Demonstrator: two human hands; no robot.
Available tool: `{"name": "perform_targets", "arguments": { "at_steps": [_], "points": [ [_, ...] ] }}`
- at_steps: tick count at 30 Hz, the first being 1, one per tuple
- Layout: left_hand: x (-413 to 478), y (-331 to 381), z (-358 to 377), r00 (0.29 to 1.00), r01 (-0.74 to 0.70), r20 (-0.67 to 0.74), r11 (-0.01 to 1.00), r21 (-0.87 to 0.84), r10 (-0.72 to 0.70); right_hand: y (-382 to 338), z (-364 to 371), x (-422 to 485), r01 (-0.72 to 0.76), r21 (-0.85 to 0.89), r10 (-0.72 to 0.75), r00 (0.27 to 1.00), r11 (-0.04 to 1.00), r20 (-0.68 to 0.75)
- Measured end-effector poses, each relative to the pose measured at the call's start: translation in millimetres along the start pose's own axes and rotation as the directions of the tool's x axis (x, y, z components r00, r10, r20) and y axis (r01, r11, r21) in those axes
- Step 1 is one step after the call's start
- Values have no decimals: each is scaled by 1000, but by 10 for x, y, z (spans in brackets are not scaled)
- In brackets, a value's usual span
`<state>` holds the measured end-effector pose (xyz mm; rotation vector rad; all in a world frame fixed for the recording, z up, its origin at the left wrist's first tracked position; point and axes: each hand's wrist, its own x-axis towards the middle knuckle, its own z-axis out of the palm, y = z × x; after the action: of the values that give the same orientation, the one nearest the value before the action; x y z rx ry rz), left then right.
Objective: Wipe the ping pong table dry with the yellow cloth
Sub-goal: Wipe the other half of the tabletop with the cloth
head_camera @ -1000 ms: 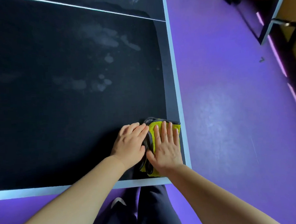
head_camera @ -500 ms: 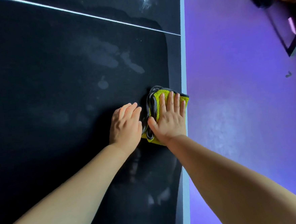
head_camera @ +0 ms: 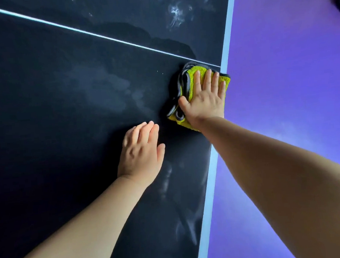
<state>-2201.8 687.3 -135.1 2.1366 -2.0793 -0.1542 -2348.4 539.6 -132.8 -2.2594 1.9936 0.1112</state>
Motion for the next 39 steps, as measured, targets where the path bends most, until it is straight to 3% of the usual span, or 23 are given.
{"name": "perform_targets", "arguments": {
  "at_steps": [10, 16, 29, 39],
  "points": [
    [81, -20, 20, 1000, 10, -10, 1000, 7, -10, 165, -125, 859, 29, 4, -29, 1000, 1000, 5],
    [76, -14, 37, 999, 12, -30, 1000, 8, -12, 177, -104, 756, 58, 13, -58, 998, 998, 19],
    [-118, 21, -85, 981, -65, -188, 991, -121, 42, 99, 145, -1282, 110, 14, -111, 992, 994, 53],
    [-1305, 1, -366, 940, -318, -181, 935, -155, 289, -136, 393, -3331, 90, 52, -94, 993, 995, 77]
  ]
}}
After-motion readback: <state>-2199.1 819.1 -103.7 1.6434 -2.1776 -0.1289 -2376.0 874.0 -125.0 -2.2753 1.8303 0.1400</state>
